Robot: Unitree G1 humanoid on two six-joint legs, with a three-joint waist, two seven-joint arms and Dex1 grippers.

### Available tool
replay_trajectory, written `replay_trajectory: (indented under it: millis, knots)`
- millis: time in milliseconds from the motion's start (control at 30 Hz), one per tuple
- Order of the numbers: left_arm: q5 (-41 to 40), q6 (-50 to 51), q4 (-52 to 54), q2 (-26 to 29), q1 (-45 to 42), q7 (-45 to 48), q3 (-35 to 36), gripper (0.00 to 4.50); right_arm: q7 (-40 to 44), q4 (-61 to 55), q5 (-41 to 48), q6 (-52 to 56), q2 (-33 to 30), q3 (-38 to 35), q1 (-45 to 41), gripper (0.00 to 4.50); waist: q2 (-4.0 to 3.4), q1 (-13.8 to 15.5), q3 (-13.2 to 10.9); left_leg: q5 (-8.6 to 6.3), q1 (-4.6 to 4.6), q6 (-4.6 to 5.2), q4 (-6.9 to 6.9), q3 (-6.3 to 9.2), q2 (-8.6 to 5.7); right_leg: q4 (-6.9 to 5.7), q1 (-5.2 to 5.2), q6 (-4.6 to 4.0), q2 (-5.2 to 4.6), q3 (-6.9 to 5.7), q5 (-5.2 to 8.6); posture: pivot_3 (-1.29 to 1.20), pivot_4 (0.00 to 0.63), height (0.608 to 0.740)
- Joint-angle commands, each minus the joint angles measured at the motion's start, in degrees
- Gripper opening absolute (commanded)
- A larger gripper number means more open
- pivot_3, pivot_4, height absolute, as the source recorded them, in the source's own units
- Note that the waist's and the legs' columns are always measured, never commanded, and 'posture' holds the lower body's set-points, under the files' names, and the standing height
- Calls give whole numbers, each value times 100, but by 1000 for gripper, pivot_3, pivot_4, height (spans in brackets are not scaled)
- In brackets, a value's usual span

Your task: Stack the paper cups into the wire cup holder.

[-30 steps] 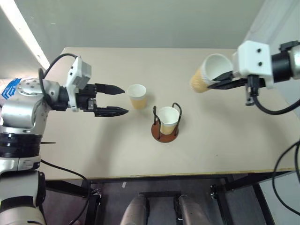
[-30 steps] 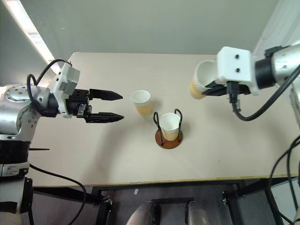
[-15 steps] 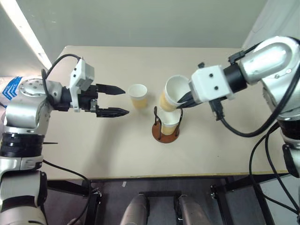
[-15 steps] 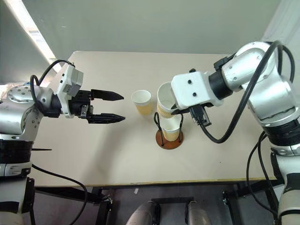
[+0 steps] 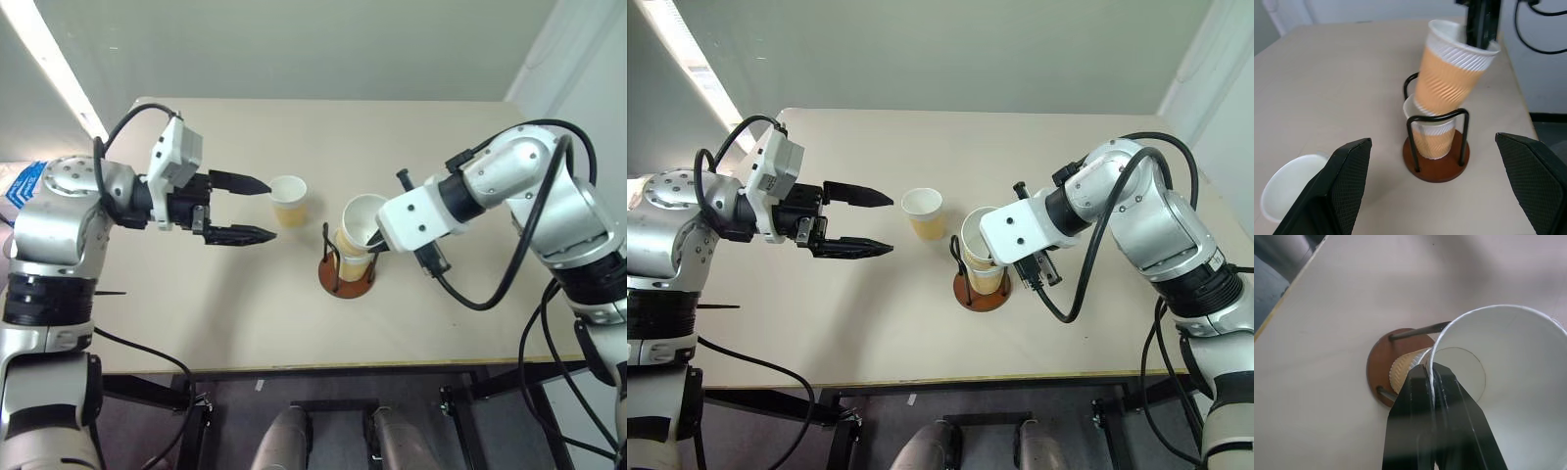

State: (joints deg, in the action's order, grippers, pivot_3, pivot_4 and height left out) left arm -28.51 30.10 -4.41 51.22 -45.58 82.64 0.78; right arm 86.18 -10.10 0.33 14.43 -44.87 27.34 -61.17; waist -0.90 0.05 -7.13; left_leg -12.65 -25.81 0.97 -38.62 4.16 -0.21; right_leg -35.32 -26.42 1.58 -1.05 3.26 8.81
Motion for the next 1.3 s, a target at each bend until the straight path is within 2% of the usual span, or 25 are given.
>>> replay_trajectory:
  millis: [33,200,300,500,633,733,900,1033,1167,1300]
  knots:
    - [-259,18,344,10,-188,84,166,4464,25,62,-172,-174,80,12,-70,31,0,-2,0,0,0,0,-1,0,0,0,0,0,0,0,0,0,150,740]
    - [-258,-8,393,2,-158,16,128,4464,46,224,-349,-293,226,92,-128,31,0,-5,0,0,2,0,-1,0,1,-1,1,0,0,0,0,0,150,740]
    - [-233,-38,399,-21,-136,-23,98,4464,53,317,-431,-270,345,99,-201,605,0,-5,0,1,2,0,-1,0,1,-2,1,0,0,0,0,0,150,740]
    - [-165,-100,375,-45,-104,-88,47,4464,-132,390,-268,227,561,-269,-362,2564,0,-7,0,1,2,-1,0,0,1,-2,0,-1,0,0,0,0,150,740]
    - [180,-399,289,-98,-99,-311,-51,4464,-561,509,110,1088,621,-901,-502,2564,0,4,0,2,-1,-2,-1,0,0,0,0,-1,0,0,0,0,150,740]
    - [645,-784,236,-191,-146,-627,-255,4464,-1057,448,672,2060,675,-1720,-446,2564,1,13,0,2,0,-2,-1,0,-1,6,5,-2,0,0,0,0,150,740]
    - [2007,-1530,-255,-394,-654,-1322,-987,4464,-2032,-102,1774,3904,849,-3212,34,2564,5,36,2,4,1,-5,0,1,-2,13,11,-2,0,-2,0,0,150,740]
    - [2730,-1966,-603,-460,-936,-1516,-1404,4464,-2555,-602,2374,4560,944,-3741,423,2564,4,24,1,6,1,-8,2,-2,-4,14,8,2,0,4,-2,0,150,740]
    - [3515,-2430,-1113,-626,-1299,-1685,-1899,4464,-2857,-1135,2863,4981,750,-4151,1063,2564,4,30,1,6,2,-8,9,1,-2,15,5,6,0,1,-4,0,150,740]
    - [3861,-2757,-1565,-758,-1428,-1722,-2080,4464,-3119,-1311,3340,5248,656,-4361,1226,2564,1,30,-1,5,-2,-6,8,0,-5,18,4,20,0,6,-12,0,150,740]
